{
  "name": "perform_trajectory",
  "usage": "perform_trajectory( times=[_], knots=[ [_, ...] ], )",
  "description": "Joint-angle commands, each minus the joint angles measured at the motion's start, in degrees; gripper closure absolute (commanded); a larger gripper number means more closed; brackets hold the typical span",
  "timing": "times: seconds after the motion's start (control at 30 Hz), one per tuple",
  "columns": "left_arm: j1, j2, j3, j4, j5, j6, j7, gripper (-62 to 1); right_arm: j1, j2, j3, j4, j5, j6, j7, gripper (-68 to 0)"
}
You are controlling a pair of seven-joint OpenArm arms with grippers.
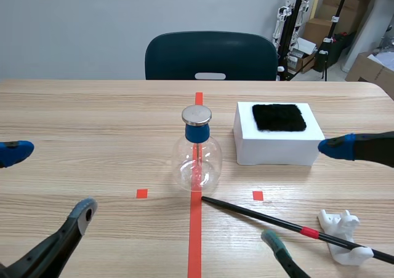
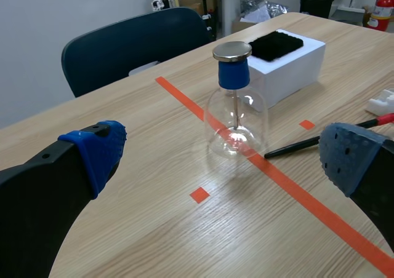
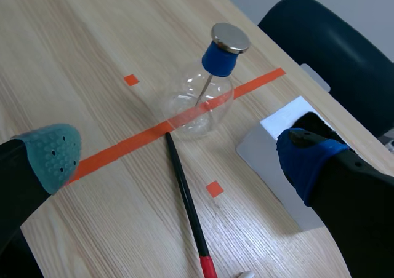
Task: Do the electroscope experiment. return to the home posture
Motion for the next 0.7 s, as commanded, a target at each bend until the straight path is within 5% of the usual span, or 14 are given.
perform_trajectory(
  times=[0.0, 0.13, 0.4, 0.53, 0.67],
  knots=[
    [0.7, -0.4, 0.8, 0.7, -0.5, 0.4, -1.0, -62.3, 1.7, -0.2, 0.0, 0.2, 4.1, -0.4, 1.0, -67.9],
    [1.4, -1.0, 3.0, 0.9, -0.3, 0.6, -0.9, -62.3, 3.7, -0.6, -0.5, 0.2, 11.0, -0.4, 1.1, -67.9],
    [1.4, -3.6, 4.6, 1.3, -0.8, 2.2, -0.8, -62.3, 5.6, 1.9, -2.7, 0.2, 13.2, -1.5, -1.2, -67.9],
    [1.6, -5.0, 4.6, 2.5, -1.1, 3.1, -0.8, -62.3, 5.6, 2.2, -2.7, -0.2, 17.3, -5.1, -5.1, -67.9],
    [1.5, -5.2, 4.6, 3.9, -1.2, 3.2, -0.7, -62.3, 5.6, 2.2, -2.7, -1.2, 17.3, -5.3, -5.8, -67.9]
  ],
)
